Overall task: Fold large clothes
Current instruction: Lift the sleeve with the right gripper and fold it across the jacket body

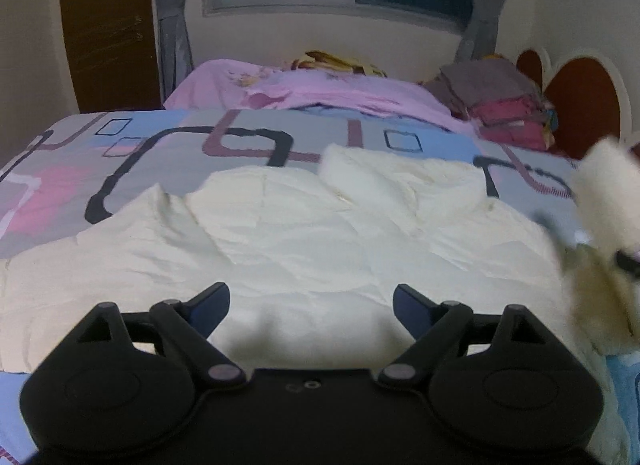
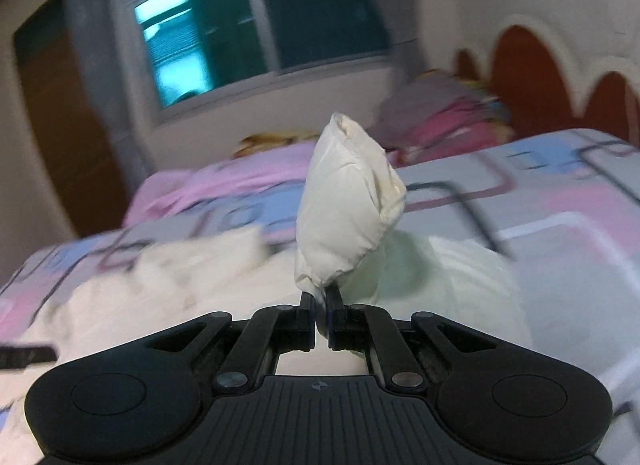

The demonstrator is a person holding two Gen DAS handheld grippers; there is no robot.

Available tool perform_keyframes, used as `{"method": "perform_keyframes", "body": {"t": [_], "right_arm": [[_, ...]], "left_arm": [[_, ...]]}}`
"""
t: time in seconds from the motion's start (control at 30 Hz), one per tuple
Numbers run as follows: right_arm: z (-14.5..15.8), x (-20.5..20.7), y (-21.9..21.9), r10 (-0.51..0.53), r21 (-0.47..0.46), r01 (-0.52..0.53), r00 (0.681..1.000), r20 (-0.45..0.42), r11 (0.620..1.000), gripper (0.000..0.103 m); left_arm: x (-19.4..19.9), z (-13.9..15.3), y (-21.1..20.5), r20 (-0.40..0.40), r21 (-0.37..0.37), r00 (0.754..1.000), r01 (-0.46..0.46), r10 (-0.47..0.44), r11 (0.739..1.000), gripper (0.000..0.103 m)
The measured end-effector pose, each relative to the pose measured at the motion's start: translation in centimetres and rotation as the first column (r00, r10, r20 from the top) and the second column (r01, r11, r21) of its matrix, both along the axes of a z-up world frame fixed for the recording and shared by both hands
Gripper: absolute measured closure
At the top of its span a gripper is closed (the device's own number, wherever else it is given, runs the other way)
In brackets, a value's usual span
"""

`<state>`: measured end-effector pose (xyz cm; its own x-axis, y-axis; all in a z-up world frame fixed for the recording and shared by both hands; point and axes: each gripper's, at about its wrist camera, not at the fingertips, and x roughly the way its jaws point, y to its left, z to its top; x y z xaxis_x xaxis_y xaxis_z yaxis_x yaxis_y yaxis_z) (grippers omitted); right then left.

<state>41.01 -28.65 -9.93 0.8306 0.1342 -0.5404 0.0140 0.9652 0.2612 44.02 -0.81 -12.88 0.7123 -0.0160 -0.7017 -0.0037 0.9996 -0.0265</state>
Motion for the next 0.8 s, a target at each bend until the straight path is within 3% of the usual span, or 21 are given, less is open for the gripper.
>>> {"method": "perform_keyframes", "body": {"t": [0.2,0.4,0.43,0.47,0.53,0.7,0.77,0.8], "right_arm": [[-3.0,1.6,6.6,0.137,0.039,-0.134,0.987,-0.085,0.99,0.098],[-4.8,2.8,8.8,0.191,0.052,-0.185,0.969,-0.157,0.981,0.096],[-4.9,2.8,8.8,0.196,0.06,-0.189,0.966,-0.166,0.98,0.084],[-5.0,2.7,8.9,0.2,0.067,-0.191,0.966,-0.165,0.979,0.056],[-4.5,1.6,8.5,0.193,0.05,-0.188,0.972,-0.135,0.981,0.032],[-3.7,-0.7,5.8,0.152,0.016,-0.151,0.98,-0.126,0.988,0.033],[-3.4,-1.8,4.1,0.116,-0.005,-0.117,0.985,-0.125,0.993,0.033],[-3.4,-2.4,3.2,0.095,-0.021,-0.099,0.988,-0.125,0.995,0.033]], "left_arm": [[-0.1,0.2,2.2,0.007,-0.017,1.0,0.021,-0.021,1.0,0.015],[0.5,-0.4,2.1,-0.024,-0.078,0.997,0.069,-0.071,0.995,0.014],[0.6,-0.5,1.9,-0.031,-0.092,0.996,0.077,-0.08,0.993,0.012],[0.8,-0.7,1.7,-0.038,-0.105,0.995,0.085,-0.09,0.991,0.011],[1.1,-1.0,1.1,-0.053,-0.127,0.993,0.098,-0.105,0.987,0.008],[2.3,-2.7,-1.4,-0.116,-0.168,0.978,0.152,-0.173,0.974,0.007],[2.9,-3.9,-2.2,-0.147,-0.179,0.971,0.159,-0.186,0.971,0.01],[3.4,-4.7,-2.6,-0.164,-0.184,0.968,0.16,-0.191,0.97,0.017]]}}
